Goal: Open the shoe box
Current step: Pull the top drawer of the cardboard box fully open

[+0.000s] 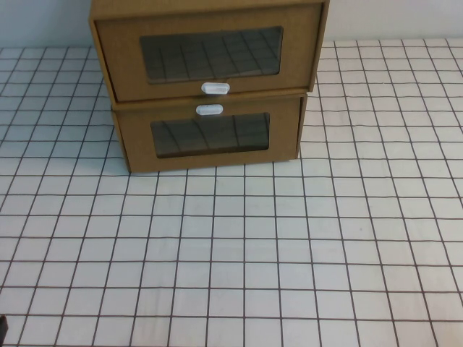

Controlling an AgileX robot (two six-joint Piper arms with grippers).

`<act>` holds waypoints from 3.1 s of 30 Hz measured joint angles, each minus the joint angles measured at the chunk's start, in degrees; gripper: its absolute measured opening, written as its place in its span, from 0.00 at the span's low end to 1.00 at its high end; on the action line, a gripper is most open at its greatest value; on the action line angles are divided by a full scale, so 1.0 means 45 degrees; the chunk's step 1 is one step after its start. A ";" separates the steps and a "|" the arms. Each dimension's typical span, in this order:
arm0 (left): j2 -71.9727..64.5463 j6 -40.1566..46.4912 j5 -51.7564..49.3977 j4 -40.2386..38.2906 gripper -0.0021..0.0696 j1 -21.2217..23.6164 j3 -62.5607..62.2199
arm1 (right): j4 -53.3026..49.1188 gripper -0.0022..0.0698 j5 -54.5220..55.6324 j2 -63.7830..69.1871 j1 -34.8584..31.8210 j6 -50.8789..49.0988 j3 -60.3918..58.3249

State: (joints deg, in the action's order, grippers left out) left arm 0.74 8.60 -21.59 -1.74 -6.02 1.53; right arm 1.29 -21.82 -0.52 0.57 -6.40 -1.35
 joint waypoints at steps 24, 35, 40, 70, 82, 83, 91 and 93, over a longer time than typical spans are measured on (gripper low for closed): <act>-0.0993 -0.2512 0.1922 -0.5404 0.03 0.0000 -0.1511 | 0.0000 0.01 0.0000 0.0000 0.0000 0.0000 0.0000; -0.8243 0.0896 -0.2780 -0.5035 0.03 0.0000 -0.8567 | 0.0000 0.01 0.0000 0.0000 0.0000 0.0000 0.0000; -1.1603 0.2886 -0.3978 -0.5655 0.03 0.0000 -1.2308 | 0.0000 0.01 0.0000 0.0000 0.0000 0.0000 0.0000; -2.4414 0.5309 -0.6648 -0.7034 0.03 -0.1381 -2.7303 | 0.0000 0.01 0.0000 0.0000 0.0000 0.0000 0.0000; -2.5034 0.5309 -0.6886 -0.7034 0.03 -0.1381 -2.7423 | 0.3462 0.01 0.4093 0.0000 0.0000 0.0000 0.0000; -2.5064 0.5309 -0.6973 -0.7034 0.03 -0.1381 -2.7423 | 0.3788 0.01 0.4351 0.0000 0.0000 0.0000 0.0000; -2.5436 0.5309 -0.7090 -0.7178 0.03 -0.1381 -2.7534 | 0.5134 0.01 0.4849 0.0000 0.0000 -0.0590 0.0044; -2.5436 0.5309 -0.7090 -0.7178 0.03 -0.1381 -2.7553 | 0.5457 0.01 0.3439 0.0000 0.0000 -0.0613 0.0496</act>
State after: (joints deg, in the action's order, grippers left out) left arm -113.72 32.48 -53.50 -34.04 -12.23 -122.46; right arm 25.85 -6.35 -0.52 0.57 -9.16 0.88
